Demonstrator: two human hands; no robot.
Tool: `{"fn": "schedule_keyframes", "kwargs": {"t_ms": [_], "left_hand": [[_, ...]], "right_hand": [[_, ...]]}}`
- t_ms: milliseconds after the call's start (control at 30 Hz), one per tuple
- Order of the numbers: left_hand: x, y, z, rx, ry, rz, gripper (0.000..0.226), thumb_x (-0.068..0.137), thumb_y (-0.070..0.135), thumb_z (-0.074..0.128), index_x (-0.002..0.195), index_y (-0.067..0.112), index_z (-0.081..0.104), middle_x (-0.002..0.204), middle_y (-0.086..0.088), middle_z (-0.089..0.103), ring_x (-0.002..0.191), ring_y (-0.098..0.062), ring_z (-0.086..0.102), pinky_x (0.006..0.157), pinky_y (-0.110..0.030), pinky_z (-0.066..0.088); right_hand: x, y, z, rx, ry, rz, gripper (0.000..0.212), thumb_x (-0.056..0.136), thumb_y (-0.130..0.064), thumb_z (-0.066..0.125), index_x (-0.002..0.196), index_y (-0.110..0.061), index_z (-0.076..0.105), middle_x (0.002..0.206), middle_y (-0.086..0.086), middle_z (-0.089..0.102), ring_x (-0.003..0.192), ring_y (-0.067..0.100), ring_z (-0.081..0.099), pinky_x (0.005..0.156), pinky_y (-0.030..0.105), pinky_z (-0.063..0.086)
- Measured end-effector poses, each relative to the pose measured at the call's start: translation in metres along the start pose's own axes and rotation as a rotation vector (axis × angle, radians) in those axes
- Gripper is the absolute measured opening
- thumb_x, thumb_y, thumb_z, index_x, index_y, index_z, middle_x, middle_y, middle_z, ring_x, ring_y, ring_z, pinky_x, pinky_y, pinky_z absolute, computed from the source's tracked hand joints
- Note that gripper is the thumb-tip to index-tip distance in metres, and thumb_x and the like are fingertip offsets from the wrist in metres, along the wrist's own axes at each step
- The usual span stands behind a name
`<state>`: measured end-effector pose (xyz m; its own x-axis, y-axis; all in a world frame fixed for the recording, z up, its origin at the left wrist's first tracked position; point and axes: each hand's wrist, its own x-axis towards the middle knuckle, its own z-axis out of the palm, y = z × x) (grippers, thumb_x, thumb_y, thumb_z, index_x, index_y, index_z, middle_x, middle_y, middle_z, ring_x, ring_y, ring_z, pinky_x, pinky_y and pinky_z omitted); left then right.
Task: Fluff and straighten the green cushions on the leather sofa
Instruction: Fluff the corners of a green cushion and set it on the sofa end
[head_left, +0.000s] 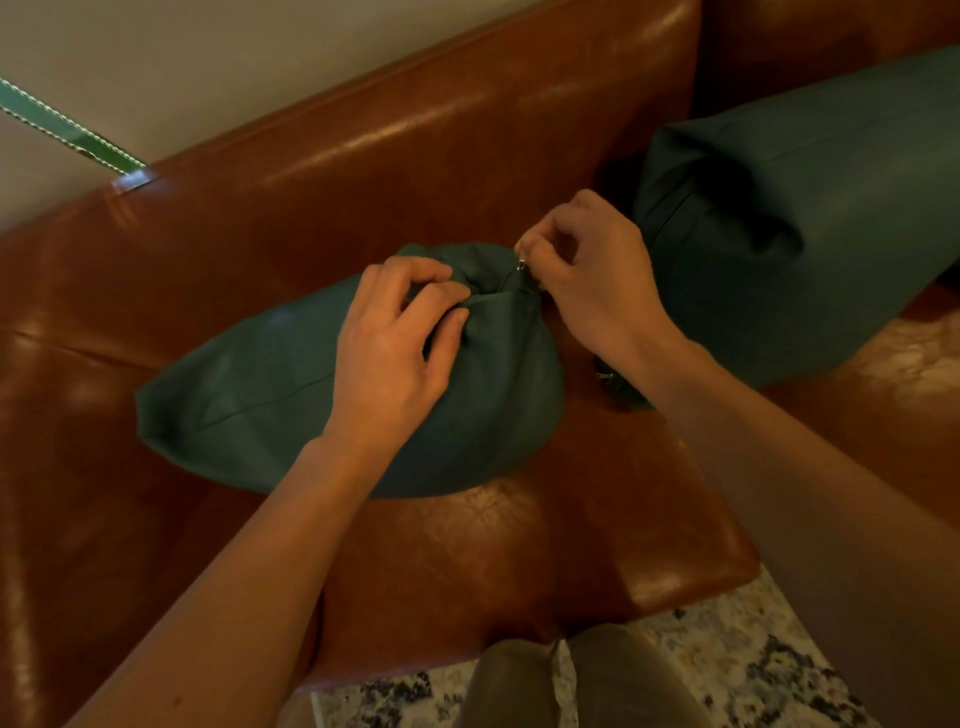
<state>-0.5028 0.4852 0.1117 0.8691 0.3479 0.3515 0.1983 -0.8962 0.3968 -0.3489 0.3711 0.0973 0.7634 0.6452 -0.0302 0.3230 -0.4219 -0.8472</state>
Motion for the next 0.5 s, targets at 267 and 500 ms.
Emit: {"fn": "schedule_keyframes", "kwargs": {"t_ms": [267,500], "left_hand": [[0.018,0.009,-0.009,-0.158,-0.034,-0.136,0.018,0.096,0.018,0.056,0.098,0.009,0.072,0.095,-0.004,0.061,0.091,-0.017,0.055,0.083,-0.028,0.043],[0.097,-0.013,-0.024,-0.013,-0.752,-0.245,0.015,0.088,0.028,0.067,0.102,0.027,0.072,0.103,0.005,0.056,0.095,-0.010,0.054,0.085,-0.026,0.041]], "right_hand": [[-0.018,0.000,0.006,0.497,0.090,0.399,0.021,0.097,-0.020,0.051,0.089,-0.013,0.069,0.105,0.006,0.064,0.086,0.018,0.066,0.082,0.043,0.057],[-0.024,-0.008,0.008,0.426,0.103,0.334,0.019,0.097,-0.025,0.054,0.085,-0.020,0.068,0.103,0.005,0.061,0.089,0.019,0.065,0.084,0.045,0.054]]}}
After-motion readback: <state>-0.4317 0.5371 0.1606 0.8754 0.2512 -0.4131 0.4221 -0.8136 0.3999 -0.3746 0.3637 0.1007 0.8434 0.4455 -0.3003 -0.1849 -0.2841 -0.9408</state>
